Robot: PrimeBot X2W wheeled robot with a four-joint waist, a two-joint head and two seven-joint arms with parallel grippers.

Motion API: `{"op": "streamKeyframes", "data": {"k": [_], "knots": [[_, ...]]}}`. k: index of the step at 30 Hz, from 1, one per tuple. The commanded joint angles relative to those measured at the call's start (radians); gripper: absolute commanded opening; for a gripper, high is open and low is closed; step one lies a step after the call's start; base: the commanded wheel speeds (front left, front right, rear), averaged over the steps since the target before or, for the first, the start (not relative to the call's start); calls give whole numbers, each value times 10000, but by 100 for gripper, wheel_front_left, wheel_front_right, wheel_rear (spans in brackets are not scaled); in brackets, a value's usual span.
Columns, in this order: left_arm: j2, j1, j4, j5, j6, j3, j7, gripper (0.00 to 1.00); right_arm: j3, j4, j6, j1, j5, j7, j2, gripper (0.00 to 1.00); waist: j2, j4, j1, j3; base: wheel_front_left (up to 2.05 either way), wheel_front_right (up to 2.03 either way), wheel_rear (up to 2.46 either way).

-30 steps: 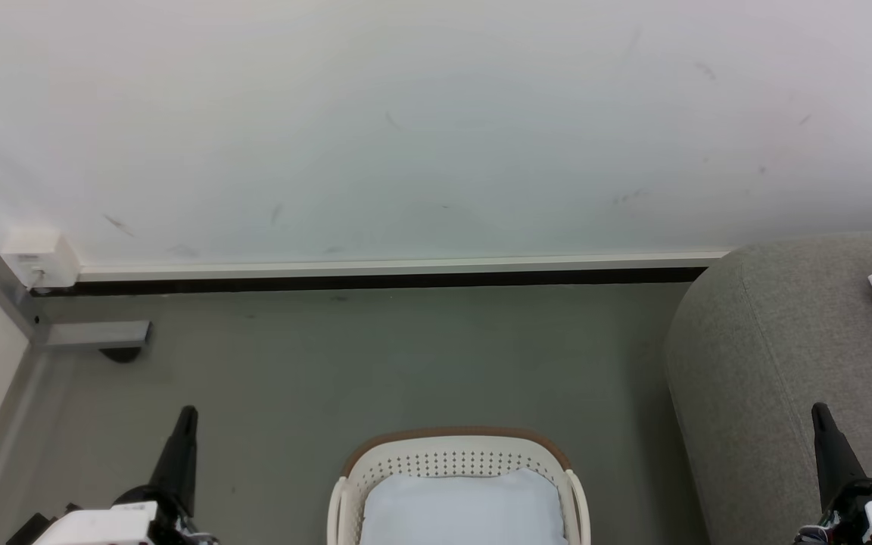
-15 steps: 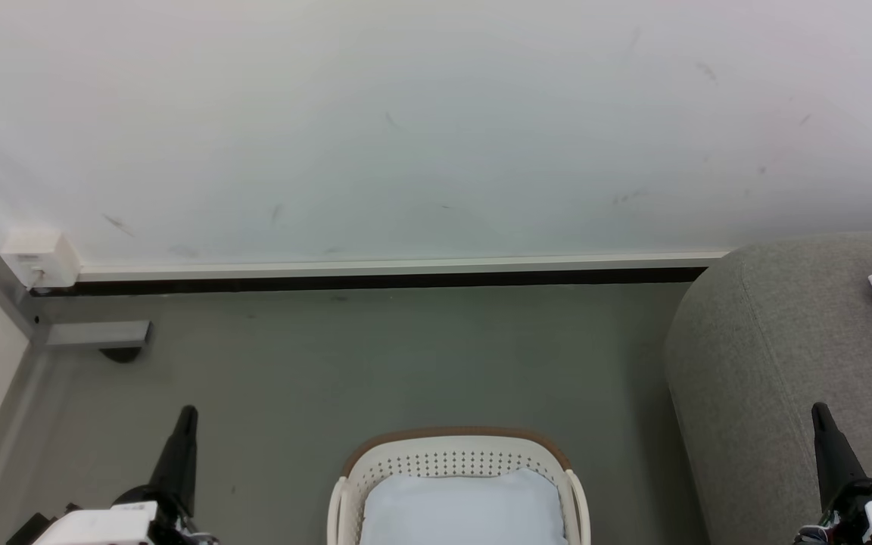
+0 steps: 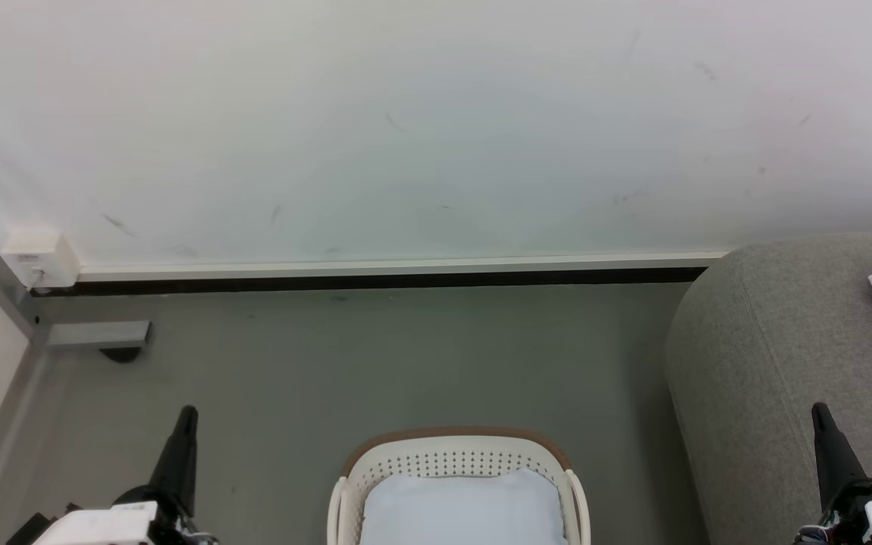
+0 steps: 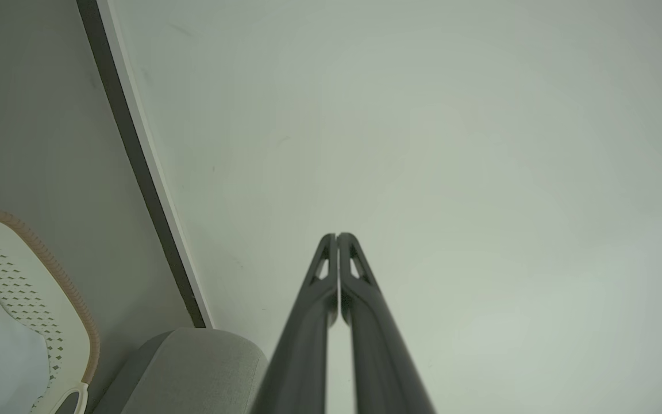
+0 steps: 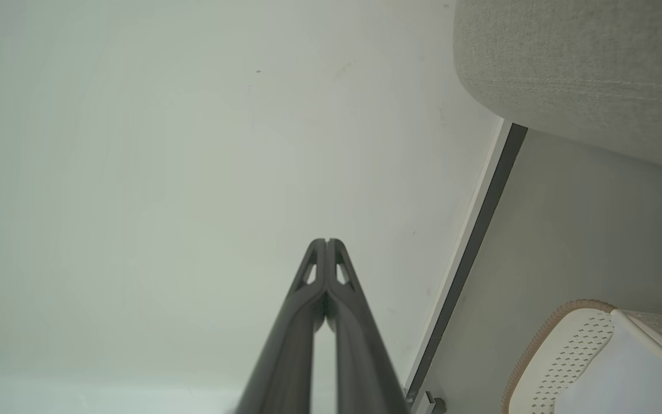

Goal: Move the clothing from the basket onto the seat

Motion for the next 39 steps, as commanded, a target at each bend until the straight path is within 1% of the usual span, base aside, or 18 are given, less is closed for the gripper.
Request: {"op": "streamKeyframes", "data": {"k": [1, 39], "knots": [[18, -80, -38, -135, -48, 23, 38, 0, -37, -48, -21, -122, 15, 30, 3, 0, 0, 0, 0, 0, 0, 0, 0], [18, -79, -40, -137, -48, 21, 36, 0, -35, -47, -21, -121, 16, 29, 3, 0, 0, 0, 0, 0, 0, 0, 0]]}}
